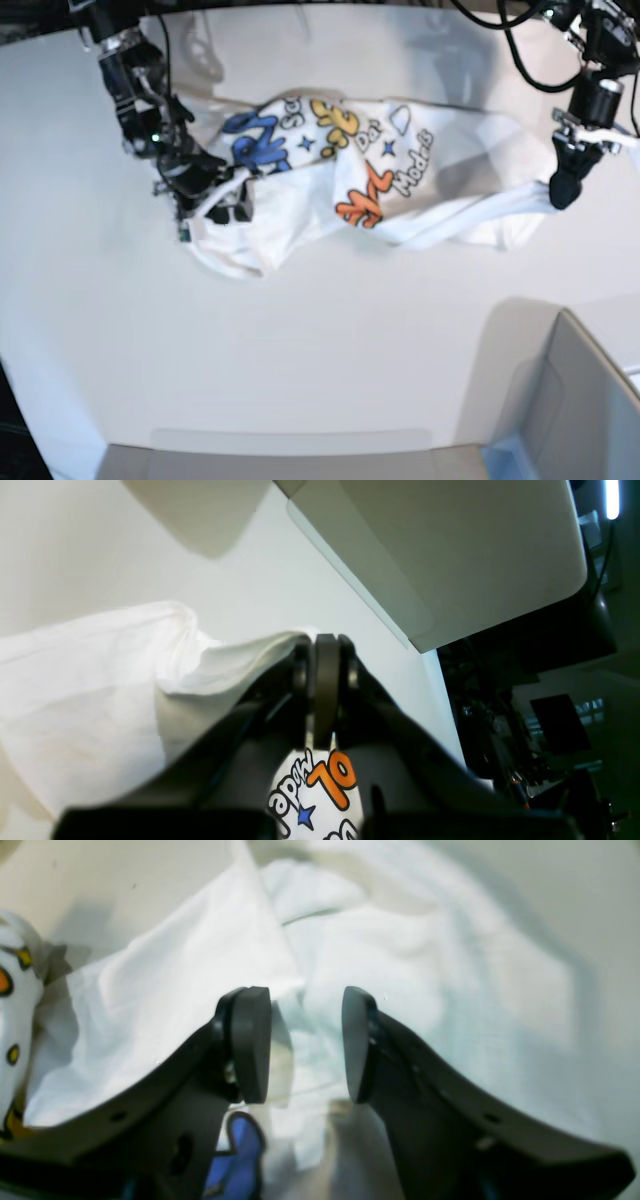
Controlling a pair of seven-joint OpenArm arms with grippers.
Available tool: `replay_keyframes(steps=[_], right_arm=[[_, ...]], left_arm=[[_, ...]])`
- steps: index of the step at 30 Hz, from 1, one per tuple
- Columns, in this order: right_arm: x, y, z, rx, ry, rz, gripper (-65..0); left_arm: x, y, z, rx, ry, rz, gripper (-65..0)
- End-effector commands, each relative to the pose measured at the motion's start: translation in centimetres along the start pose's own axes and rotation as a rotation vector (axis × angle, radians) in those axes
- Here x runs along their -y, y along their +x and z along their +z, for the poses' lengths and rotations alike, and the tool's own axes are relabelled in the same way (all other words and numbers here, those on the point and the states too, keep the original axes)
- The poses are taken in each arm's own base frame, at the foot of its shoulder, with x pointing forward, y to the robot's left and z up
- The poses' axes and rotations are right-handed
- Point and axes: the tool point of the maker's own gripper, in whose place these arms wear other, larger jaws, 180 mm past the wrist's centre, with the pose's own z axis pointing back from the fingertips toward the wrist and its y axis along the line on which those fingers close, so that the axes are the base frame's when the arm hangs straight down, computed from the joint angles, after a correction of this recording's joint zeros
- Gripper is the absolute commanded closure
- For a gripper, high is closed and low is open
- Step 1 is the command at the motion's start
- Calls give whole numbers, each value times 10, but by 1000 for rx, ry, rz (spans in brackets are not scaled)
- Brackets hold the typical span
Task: Layout the t-shirt on the table in an organized manner, then fold the t-shirt properly
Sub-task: 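Adjust the right gripper's grasp on the shirt hem while left holds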
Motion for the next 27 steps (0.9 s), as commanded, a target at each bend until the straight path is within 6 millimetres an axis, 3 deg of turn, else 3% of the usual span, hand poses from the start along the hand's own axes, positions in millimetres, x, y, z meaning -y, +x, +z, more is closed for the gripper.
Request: replay_keyframes(steps=[1, 6, 12, 16, 20, 24, 27], right_arm=[[-2, 19, -2, 49, 10, 20, -242], [-16, 13, -9, 22, 44, 49, -242], [-13, 3, -12, -3, 36, 43, -238], [-13, 1, -12, -8, 35, 42, -152], [-13, 1, -12, -8, 35, 42, 0], [-15, 5, -10, 3, 41, 47, 0], [-27, 15, -1, 42, 70, 55, 0]], left_arm=[[8, 7, 1, 23, -26, -21, 0], [7, 7, 1, 22, -25, -19, 0], [7, 7, 1, 22, -25, -19, 0], [7, 7, 1, 22, -25, -19, 0], [7, 7, 1, 22, -25, -19, 0], [7, 7, 1, 22, -25, -19, 0], [7, 7, 1, 22, -25, -18, 0]])
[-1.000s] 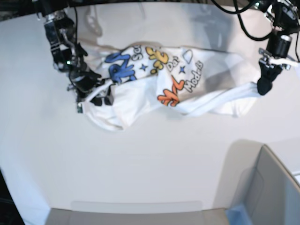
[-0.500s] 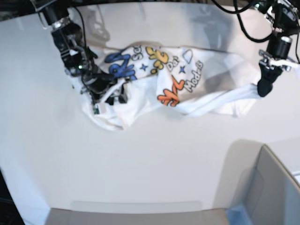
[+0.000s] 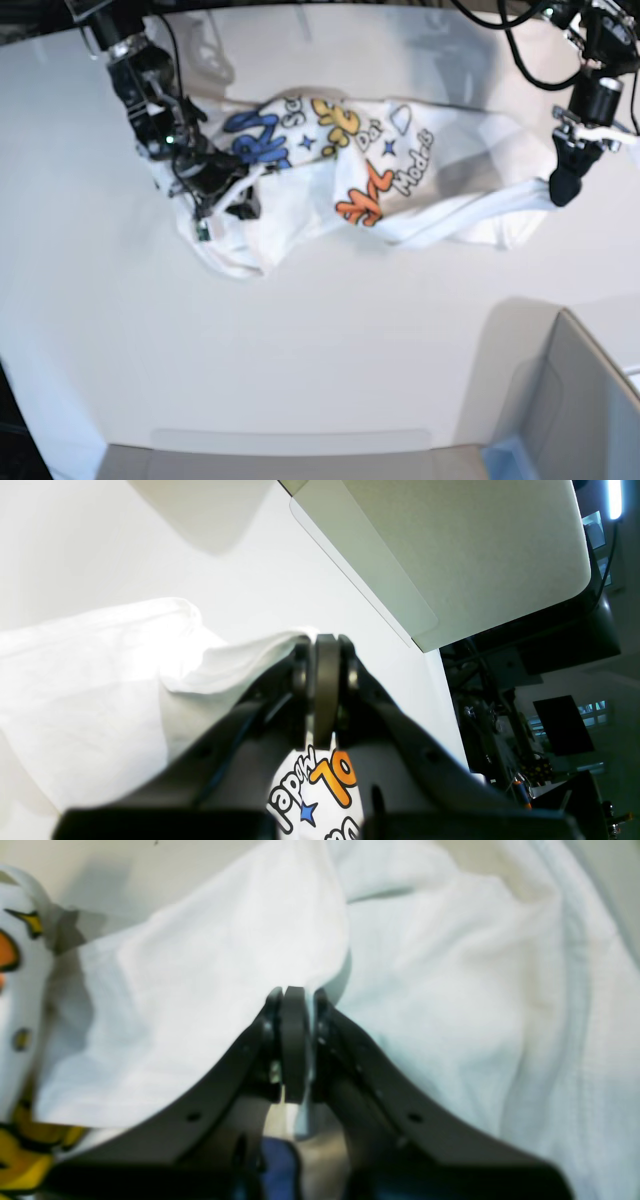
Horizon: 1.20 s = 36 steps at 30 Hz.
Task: Layout the t-shirt on the table in an organized manner, then fold the t-shirt properly
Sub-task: 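Adjust the right gripper's grasp on the shirt hem while left holds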
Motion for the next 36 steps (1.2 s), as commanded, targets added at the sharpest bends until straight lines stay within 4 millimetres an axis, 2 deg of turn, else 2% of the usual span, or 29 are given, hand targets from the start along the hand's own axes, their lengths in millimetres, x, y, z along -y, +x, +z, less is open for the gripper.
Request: replay_keyframes(steps=[1, 5, 9, 12, 17, 21, 25, 29, 30, 36], right_arm=[[-10, 23, 6, 74, 32, 18, 0], [-34, 52, 23, 159, 87, 45, 0], [-50, 69, 37, 217, 120, 56, 0], [-41, 75, 39, 232, 98, 48, 0], [-14, 42, 18, 135, 34, 11, 0], [-6, 24, 11, 86, 17, -1, 0], [-6, 22, 10, 79, 17, -3, 0], [-6, 21, 10, 75, 18, -3, -161], [-6, 20, 10, 74, 19, -3, -184], [-26, 13, 6, 52, 65, 23, -176]], left_arm=[[9, 8, 0, 27, -33, -19, 0], [8, 7, 1, 24, -30, -18, 0], [7, 7, 2, 23, -26, -18, 0], [7, 7, 2, 23, -26, -18, 0], [7, 7, 3, 24, -25, -17, 0], [7, 7, 2, 22, -27, -17, 0], [8, 6, 2, 21, -28, -15, 0], [8, 6, 2, 21, -28, -15, 0], [8, 6, 2, 21, -28, -15, 0], [8, 6, 2, 21, -28, -15, 0]])
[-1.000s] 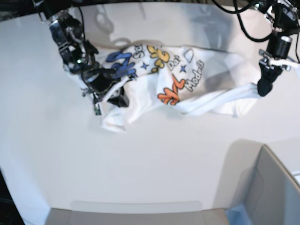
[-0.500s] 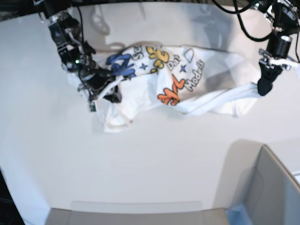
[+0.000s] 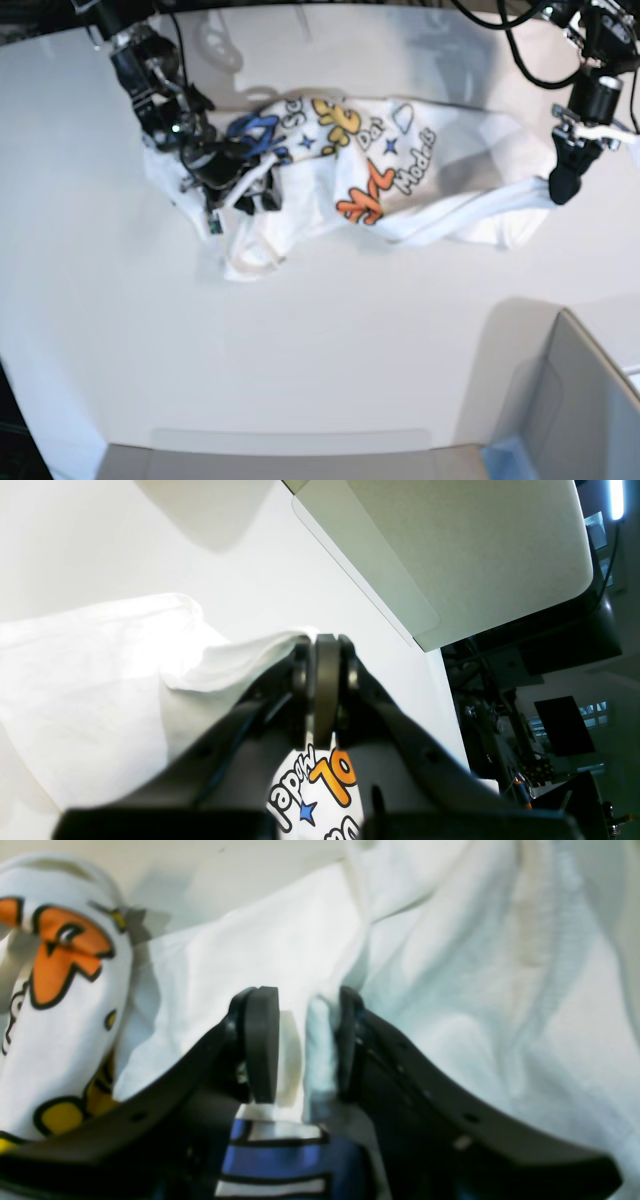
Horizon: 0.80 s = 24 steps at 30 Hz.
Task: Layout the t-shirt on the table in an organized manner, then fold the t-shirt properly
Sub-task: 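Adjust the right gripper's grasp on the shirt hem while left holds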
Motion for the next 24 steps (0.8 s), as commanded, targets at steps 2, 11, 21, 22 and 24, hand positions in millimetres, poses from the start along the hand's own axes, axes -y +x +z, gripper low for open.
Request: replay_keyframes(steps=[2, 11, 21, 22, 24], right_arm=[[-9, 15, -1, 43, 30, 26, -166], [-20, 8, -1, 31, 51, 18, -91], [-22, 15, 0, 48, 56, 23, 0], [-24, 18, 1, 57, 61, 26, 0], [-32, 30, 7, 91, 79, 36, 0]], left_arm=[[9, 7, 1, 23, -33, -18, 0], [9, 7, 1, 23, -31, -19, 0], [9, 7, 1, 23, -31, -19, 0], [9, 7, 1, 23, -31, -19, 0], [9, 7, 1, 23, -31, -19, 0]])
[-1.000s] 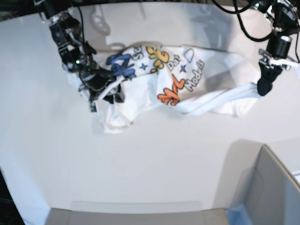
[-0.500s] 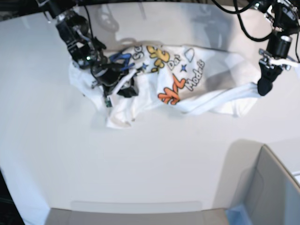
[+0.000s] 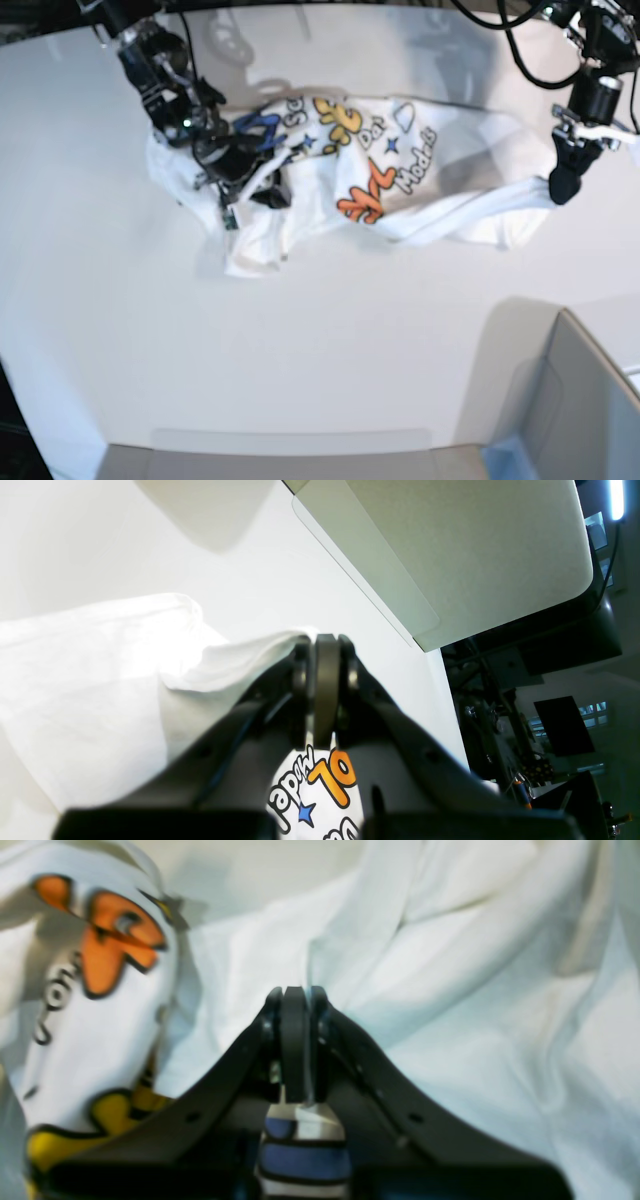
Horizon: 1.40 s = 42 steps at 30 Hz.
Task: Layout the t-shirt on the table in an organized manner, then fold the t-shirt properly
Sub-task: 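Adjust the right gripper's grasp on the shirt hem while left holds, then lift the shirt with both grippers, shake it open and lay it flat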
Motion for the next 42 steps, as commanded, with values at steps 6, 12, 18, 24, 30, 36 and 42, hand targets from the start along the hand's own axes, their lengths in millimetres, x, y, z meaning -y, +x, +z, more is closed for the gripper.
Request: replay_keyframes(steps=[6, 12, 18, 24, 30, 36, 42], right_arm=[[-23, 51, 19, 153, 59, 46, 0], [-1, 65, 26, 196, 3, 18, 0], [9, 84, 36, 256, -25, 14, 0], [-4, 148, 69, 437, -5, 80, 0], [-17, 207, 103, 635, 19, 182, 0], [-32, 268, 143, 940, 55, 231, 0], [-38, 306, 183, 1165, 66, 254, 0]], left_arm=[[9, 7, 0, 23, -32, -19, 0], [8, 8, 1, 26, -28, -18, 0], [8, 10, 1, 31, -28, -20, 0], [5, 15, 0, 47, -12, -30, 0], [4, 56, -16, 110, 50, -10, 0], [11, 125, 8, 337, 48, -56, 0], [11, 172, 85, 640, -11, -3, 0]])
